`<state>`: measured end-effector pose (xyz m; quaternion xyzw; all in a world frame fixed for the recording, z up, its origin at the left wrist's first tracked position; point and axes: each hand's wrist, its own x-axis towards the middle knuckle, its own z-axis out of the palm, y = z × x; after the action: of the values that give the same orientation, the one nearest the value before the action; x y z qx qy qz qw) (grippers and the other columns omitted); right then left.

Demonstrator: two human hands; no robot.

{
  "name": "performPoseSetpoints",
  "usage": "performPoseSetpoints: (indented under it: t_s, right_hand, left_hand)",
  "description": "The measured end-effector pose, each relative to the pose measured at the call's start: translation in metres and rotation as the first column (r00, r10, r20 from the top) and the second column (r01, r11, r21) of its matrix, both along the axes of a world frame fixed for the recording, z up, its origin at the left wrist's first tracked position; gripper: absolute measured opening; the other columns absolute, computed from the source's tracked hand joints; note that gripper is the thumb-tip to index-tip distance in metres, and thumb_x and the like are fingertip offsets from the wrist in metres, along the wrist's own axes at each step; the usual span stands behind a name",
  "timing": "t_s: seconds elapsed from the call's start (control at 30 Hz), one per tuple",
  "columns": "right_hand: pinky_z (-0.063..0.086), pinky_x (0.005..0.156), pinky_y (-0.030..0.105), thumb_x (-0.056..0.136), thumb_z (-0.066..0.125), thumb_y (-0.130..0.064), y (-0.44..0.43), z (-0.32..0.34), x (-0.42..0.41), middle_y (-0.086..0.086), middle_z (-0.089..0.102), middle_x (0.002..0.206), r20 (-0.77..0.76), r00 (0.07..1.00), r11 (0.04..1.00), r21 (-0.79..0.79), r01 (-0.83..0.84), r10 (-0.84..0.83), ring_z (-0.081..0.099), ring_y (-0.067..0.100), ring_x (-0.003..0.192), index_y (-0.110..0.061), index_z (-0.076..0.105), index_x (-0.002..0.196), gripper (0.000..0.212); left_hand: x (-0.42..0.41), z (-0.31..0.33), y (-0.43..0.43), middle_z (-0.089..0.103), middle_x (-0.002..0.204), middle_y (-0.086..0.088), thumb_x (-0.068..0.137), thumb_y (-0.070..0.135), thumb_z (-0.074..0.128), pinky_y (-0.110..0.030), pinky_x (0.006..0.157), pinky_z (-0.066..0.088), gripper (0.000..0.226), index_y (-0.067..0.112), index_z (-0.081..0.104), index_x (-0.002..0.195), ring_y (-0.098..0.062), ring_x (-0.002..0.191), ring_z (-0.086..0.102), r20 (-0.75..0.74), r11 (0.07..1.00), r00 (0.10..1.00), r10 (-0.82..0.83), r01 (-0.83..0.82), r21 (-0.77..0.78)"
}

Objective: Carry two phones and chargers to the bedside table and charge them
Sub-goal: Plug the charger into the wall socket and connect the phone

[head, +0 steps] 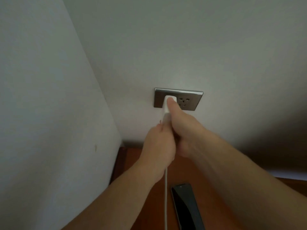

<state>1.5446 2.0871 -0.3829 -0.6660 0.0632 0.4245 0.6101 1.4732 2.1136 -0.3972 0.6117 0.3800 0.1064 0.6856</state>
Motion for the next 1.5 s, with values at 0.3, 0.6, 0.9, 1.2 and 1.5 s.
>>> performPoseSetpoints:
  t_s: [0.3, 0.6, 0.9, 1.2, 1.5]
  right_hand:
    - [0.054, 0.056, 0.032, 0.077, 0.053, -0.074, 0.000, -0.008, 0.007, 0.008, 0.071, 0.093, 0.098, 0.995, 0.996, -0.080, -0.026, 0.034, 0.070, 0.024, 0.077, -0.009, 0.063, 0.109, 0.074]
    - [0.041, 0.045, 0.027, 0.068, 0.050, -0.084, -0.011, -0.002, 0.001, 0.008, 0.053, 0.054, 0.126, 0.984, 0.991, -0.051, -0.120, 0.126, 0.049, 0.023, 0.040, -0.007, 0.058, 0.075, 0.078]
    - [0.043, 0.105, 0.042, 0.082, 0.042, -0.074, -0.125, -0.079, -0.075, 0.006, 0.062, 0.125, 0.019, 0.968, 0.968, -0.051, -0.247, 0.249, 0.061, 0.019, 0.110, -0.010, 0.051, 0.135, 0.083]
    - [0.049, 0.087, 0.025, 0.094, 0.056, -0.026, -0.205, -0.148, -0.179, -0.005, 0.070, 0.107, -0.004, 0.613, 0.600, -0.197, -0.775, 0.790, 0.065, 0.007, 0.097, -0.026, 0.067, 0.107, 0.017]
    - [0.060, 0.062, 0.030, 0.101, 0.045, -0.021, -0.188, -0.088, -0.142, 0.008, 0.072, 0.074, 0.074, 0.923, 0.913, 0.136, -0.384, 0.378, 0.074, 0.023, 0.073, -0.007, 0.066, 0.098, 0.025]
  left_hand:
    - [0.009, -0.008, 0.002, 0.051, 0.070, -0.004, 0.101, 0.031, 0.034, -0.028, 0.049, 0.040, 0.032, 0.008, 0.055, 0.097, -0.017, 0.059, 0.048, -0.017, 0.995, 0.999, -0.048, 0.046, -0.087]
    - [0.000, -0.005, -0.002, 0.056, 0.050, 0.005, 0.100, 0.036, 0.037, -0.030, 0.054, 0.047, 0.035, 0.013, 0.057, 0.081, -0.015, 0.053, 0.054, 0.041, 0.996, 0.999, -0.033, 0.036, -0.080]
    - [-0.099, -0.075, -0.075, 0.075, 0.087, -0.001, 0.098, 0.035, 0.047, -0.032, 0.081, 0.053, 0.029, 0.016, 0.068, 0.100, -0.015, 0.084, 0.071, -0.096, 0.984, 0.983, -0.158, 0.148, -0.103]
    - [-0.139, -0.084, -0.111, 0.075, 0.084, -0.005, 0.100, 0.019, 0.045, -0.024, 0.066, 0.058, 0.020, 0.013, 0.064, 0.104, -0.016, 0.078, 0.073, -0.098, 0.989, 0.995, -0.027, 0.012, -0.150]
    - [-0.205, -0.101, -0.139, 0.075, 0.097, -0.009, 0.077, 0.076, 0.029, -0.033, 0.078, 0.054, 0.076, 0.019, 0.071, 0.105, -0.024, 0.090, 0.071, -0.123, 0.904, 0.970, -0.211, 0.146, -0.401]
